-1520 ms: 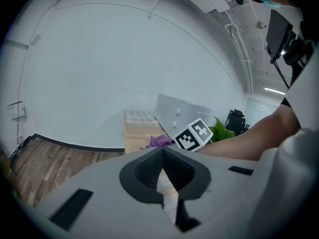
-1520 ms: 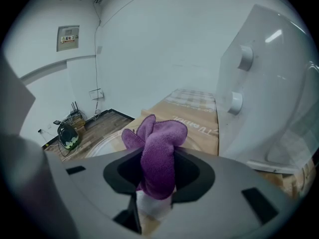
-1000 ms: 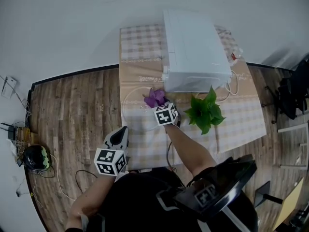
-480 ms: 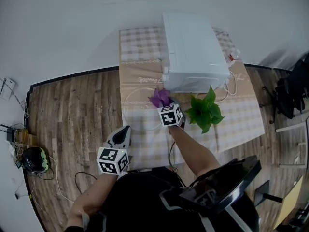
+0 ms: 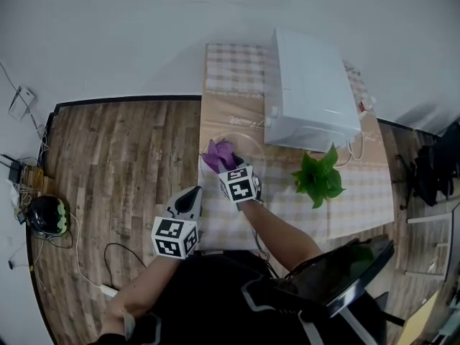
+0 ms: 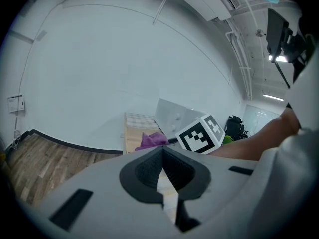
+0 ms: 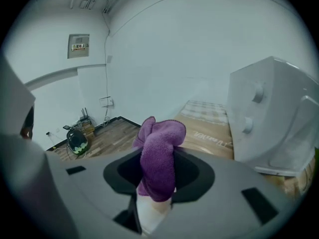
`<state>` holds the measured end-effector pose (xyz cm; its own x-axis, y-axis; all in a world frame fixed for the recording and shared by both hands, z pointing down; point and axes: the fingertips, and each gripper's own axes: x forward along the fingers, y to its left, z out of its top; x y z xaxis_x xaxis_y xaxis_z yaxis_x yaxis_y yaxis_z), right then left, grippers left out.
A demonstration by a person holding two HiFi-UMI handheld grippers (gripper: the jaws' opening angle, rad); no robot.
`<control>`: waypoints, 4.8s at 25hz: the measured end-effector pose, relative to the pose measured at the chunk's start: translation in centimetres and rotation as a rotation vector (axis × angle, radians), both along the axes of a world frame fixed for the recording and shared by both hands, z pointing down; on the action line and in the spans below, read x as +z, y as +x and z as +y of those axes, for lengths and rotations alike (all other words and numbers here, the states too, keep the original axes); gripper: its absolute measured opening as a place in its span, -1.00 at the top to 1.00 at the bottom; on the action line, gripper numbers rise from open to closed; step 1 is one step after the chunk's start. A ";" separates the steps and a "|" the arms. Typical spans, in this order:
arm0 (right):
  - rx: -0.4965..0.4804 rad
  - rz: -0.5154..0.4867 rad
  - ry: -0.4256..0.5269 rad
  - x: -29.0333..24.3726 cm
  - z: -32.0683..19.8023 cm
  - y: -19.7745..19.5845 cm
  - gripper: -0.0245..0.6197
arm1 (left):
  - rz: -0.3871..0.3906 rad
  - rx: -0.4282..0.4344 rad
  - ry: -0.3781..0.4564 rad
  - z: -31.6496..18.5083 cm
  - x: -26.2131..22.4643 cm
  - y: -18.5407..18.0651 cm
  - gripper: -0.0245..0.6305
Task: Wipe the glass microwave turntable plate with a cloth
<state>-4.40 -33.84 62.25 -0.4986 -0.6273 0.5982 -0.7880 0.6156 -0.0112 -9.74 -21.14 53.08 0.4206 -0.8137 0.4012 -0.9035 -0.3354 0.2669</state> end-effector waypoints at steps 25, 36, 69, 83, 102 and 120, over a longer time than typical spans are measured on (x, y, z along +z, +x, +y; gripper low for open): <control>0.020 0.078 -0.094 5.0 1.3 -1.2 0.48 | -0.058 -0.007 -0.015 1.0 0.1 -1.5 0.92; 0.113 0.083 -0.095 5.1 0.5 4.3 0.47 | -0.025 0.034 -0.039 0.6 0.5 1.6 0.92; 0.258 0.086 -0.041 2.6 0.5 15.5 0.47 | -0.044 0.023 -0.046 1.7 1.8 6.7 0.92; -0.053 -0.035 -0.030 0.7 5.1 -1.8 0.47 | -0.050 -0.223 -0.011 7.2 -1.7 -5.1 0.92; 0.048 0.082 -0.090 4.7 6.0 0.3 0.47 | -0.033 -0.195 -0.012 10.9 -1.0 -6.4 0.92; 0.156 0.126 -0.080 4.9 5.7 8.0 0.47 | -0.024 -0.100 -0.010 10.7 -0.9 -2.8 0.92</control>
<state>3.56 -28.14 67.17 -0.3171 -0.6387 0.7011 -0.8719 0.4872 0.0495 -12.50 -10.43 52.19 0.3272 -0.8471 0.4187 -0.9387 -0.2402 0.2474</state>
